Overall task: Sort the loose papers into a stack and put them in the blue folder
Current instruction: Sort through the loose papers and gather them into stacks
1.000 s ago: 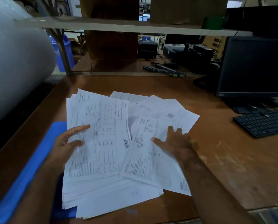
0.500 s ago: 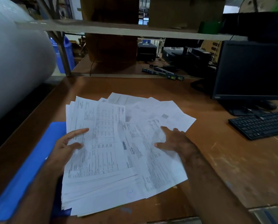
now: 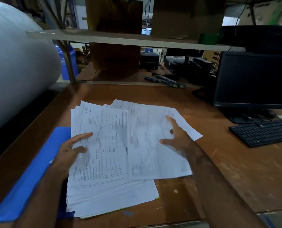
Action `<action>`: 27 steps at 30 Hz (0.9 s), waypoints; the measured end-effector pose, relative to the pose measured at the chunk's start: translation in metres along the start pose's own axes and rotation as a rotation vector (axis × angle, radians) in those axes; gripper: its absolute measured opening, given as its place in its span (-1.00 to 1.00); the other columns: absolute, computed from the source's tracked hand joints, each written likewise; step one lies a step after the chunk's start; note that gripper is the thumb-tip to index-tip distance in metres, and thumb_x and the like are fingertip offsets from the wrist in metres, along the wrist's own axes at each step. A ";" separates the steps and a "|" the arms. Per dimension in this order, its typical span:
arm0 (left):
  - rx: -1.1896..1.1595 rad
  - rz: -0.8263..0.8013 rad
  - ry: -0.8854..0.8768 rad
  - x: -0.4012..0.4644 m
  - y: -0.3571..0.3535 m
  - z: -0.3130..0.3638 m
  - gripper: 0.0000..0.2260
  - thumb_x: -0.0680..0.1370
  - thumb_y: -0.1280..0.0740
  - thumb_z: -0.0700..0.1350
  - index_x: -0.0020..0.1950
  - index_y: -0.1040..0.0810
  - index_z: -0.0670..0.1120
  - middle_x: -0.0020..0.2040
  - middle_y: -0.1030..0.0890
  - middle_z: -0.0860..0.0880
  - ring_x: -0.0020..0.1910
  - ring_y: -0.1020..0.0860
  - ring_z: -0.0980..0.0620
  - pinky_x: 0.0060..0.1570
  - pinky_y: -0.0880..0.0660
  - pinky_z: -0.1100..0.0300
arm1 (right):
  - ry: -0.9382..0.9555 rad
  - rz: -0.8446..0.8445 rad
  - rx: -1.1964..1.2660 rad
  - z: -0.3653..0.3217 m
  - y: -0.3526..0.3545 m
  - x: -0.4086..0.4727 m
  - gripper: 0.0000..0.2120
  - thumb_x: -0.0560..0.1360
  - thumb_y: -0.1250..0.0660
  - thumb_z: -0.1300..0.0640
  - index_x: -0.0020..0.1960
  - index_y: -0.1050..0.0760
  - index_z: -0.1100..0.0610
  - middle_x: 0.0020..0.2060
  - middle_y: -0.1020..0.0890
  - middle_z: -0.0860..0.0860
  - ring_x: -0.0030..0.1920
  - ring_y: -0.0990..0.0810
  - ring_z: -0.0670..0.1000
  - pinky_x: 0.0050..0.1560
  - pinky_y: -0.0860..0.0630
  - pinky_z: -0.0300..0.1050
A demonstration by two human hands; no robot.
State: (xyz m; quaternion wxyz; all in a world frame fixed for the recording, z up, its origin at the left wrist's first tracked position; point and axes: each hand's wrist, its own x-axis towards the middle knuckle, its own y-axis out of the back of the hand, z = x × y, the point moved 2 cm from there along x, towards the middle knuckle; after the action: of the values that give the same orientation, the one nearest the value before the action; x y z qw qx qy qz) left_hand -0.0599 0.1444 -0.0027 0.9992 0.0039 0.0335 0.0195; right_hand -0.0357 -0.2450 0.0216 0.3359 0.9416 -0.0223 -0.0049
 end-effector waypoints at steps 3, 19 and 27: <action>-0.017 -0.006 0.000 -0.001 0.000 0.000 -0.58 0.56 -0.28 -0.44 0.22 -0.69 -0.01 0.40 -0.52 0.02 0.24 -0.56 -0.06 -0.05 -0.59 0.06 | 0.010 -0.013 0.110 0.002 0.007 0.002 -0.19 0.37 -0.63 0.02 0.46 -0.27 -0.29 0.31 -0.43 -0.05 0.15 -0.57 0.06 -0.18 -0.60 -0.19; -0.007 0.005 0.002 -0.007 -0.012 0.007 -0.60 0.58 -0.29 -0.43 0.19 -0.70 0.00 0.30 -0.55 0.10 0.21 -0.55 0.02 -0.03 -0.55 0.12 | -0.236 -0.310 0.348 0.004 -0.006 0.001 -0.64 0.57 -0.27 0.37 0.08 -0.74 0.02 0.25 -0.62 0.00 0.12 -0.64 0.10 0.02 -0.65 -0.16; 0.017 0.014 -0.055 -0.009 -0.015 0.008 -0.54 0.57 -0.28 -0.43 0.25 -0.67 0.07 0.31 -0.56 0.15 0.27 -0.53 0.04 0.24 -0.54 0.01 | 0.017 -0.253 0.922 -0.016 -0.008 -0.016 -0.61 0.60 -0.32 0.21 0.39 -0.54 -0.03 0.30 -0.64 0.01 0.21 -0.65 0.22 0.19 -0.60 0.18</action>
State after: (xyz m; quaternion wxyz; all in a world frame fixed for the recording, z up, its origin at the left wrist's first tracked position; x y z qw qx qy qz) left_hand -0.0674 0.1292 0.0057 0.9996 0.0131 0.0063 0.0260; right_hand -0.0506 -0.2279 0.0291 -0.1199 0.9878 0.0953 -0.0275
